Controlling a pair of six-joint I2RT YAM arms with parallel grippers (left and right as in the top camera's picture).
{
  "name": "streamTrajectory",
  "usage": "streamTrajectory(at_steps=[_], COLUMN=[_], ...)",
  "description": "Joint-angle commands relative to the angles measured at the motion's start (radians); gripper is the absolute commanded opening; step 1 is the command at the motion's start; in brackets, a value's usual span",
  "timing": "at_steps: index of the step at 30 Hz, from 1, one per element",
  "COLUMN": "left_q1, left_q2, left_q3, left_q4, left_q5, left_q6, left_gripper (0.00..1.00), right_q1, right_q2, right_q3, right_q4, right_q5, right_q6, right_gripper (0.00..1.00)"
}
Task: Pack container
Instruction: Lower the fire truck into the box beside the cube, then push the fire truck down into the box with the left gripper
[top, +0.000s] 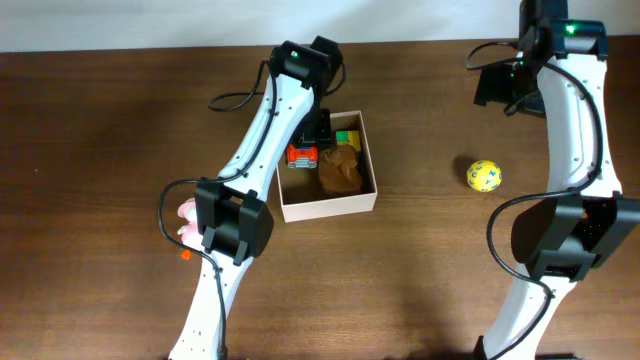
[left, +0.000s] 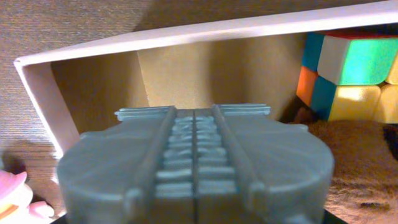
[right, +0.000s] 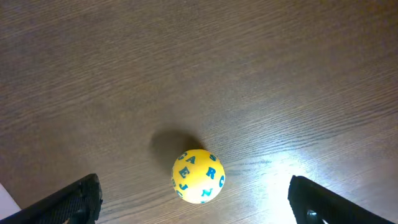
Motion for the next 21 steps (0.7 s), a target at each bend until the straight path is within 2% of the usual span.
streamTrajectory(at_steps=[1, 2, 4, 12, 16, 21], left_q1=[0.016, 0.016, 0.017, 0.026, 0.026, 0.026], left_q2=[0.001, 0.003, 0.008, 0.018, 0.018, 0.019], left_q3=[-0.007, -0.007, -0.007, -0.007, -0.007, -0.007], left_q4=[0.007, 0.01, 0.013, 0.028, 0.028, 0.027], left_q5=[-0.019, -0.019, -0.019, -0.019, -0.019, -0.019], left_q6=[0.002, 0.002, 0.002, 0.002, 0.003, 0.003], left_gripper=[0.54, 0.55, 0.64, 0.67, 0.64, 0.72], right_q1=[0.005, 0.005, 0.005, 0.005, 0.005, 0.005], right_q2=[-0.013, -0.013, -0.013, -0.013, -0.013, -0.013], right_q3=[0.012, 0.013, 0.013, 0.013, 0.013, 0.013], right_q4=[0.0, 0.0, 0.0, 0.0, 0.0, 0.0], right_q5=[0.016, 0.016, 0.016, 0.016, 0.016, 0.016], right_q6=[-0.003, -0.003, -0.003, -0.003, -0.003, -0.003], right_gripper=[0.99, 0.99, 0.98, 0.99, 0.99, 0.99])
